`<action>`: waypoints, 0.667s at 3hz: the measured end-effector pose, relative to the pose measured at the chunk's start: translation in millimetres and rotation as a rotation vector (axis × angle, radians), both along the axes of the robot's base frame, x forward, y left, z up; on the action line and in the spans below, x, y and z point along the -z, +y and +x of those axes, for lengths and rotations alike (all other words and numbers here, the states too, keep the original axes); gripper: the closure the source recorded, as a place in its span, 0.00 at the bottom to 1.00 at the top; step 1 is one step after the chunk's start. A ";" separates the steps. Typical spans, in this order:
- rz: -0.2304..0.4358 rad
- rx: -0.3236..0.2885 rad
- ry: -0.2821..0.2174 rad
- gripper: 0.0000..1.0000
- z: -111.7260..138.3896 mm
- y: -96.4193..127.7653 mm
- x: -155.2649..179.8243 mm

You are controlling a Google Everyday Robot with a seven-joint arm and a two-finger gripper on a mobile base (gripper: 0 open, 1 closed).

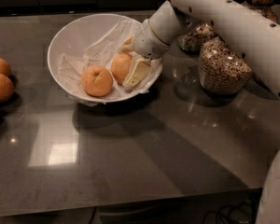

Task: Pick orange from white bowl

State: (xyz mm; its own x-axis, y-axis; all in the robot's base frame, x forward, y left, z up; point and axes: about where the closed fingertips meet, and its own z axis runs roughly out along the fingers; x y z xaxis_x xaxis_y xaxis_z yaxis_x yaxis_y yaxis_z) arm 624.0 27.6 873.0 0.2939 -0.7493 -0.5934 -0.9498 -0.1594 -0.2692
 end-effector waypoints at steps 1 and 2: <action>-0.011 -0.008 0.021 0.31 1.7 3.9 8.0; -0.017 -0.015 0.038 0.30 3.5 7.3 13.9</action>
Offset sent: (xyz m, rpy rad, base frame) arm 0.0064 0.0071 -0.0173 -0.0237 0.0531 0.0160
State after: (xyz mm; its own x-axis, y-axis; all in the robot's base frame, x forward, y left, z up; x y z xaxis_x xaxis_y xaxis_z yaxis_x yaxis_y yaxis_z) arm 627.5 35.0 859.1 0.2827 -0.7550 -0.5916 -0.9568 -0.1782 -0.2299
